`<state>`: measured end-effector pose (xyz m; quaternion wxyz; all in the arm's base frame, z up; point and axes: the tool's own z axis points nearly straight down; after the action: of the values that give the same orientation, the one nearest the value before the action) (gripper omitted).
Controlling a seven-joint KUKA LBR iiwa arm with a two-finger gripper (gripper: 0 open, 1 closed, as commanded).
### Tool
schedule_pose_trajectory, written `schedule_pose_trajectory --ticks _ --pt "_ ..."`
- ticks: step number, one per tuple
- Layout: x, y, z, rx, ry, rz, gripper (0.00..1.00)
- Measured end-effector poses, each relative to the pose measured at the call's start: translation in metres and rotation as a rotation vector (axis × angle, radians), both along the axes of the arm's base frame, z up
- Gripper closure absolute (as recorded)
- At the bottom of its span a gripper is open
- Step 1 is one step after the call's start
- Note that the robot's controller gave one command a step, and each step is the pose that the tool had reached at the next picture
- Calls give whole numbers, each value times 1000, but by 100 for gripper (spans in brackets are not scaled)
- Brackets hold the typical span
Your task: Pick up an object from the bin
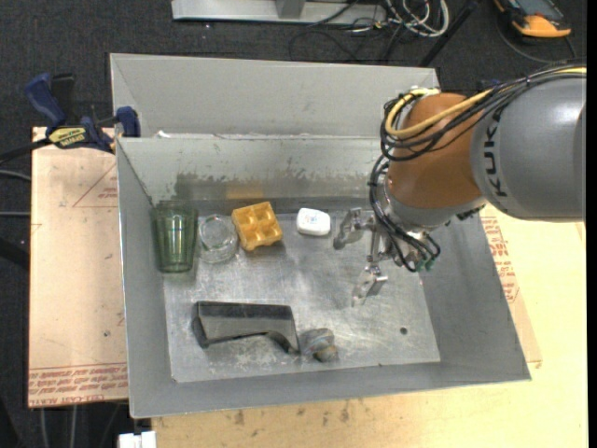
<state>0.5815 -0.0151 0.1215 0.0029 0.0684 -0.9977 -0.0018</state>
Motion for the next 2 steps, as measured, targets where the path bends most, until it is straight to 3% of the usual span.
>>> schedule_pose_trajectory --ticks 1,2 --pt "40 1 24 0 -8 -9 0" --pt "68 10 -4 -3 -23 -7 0"
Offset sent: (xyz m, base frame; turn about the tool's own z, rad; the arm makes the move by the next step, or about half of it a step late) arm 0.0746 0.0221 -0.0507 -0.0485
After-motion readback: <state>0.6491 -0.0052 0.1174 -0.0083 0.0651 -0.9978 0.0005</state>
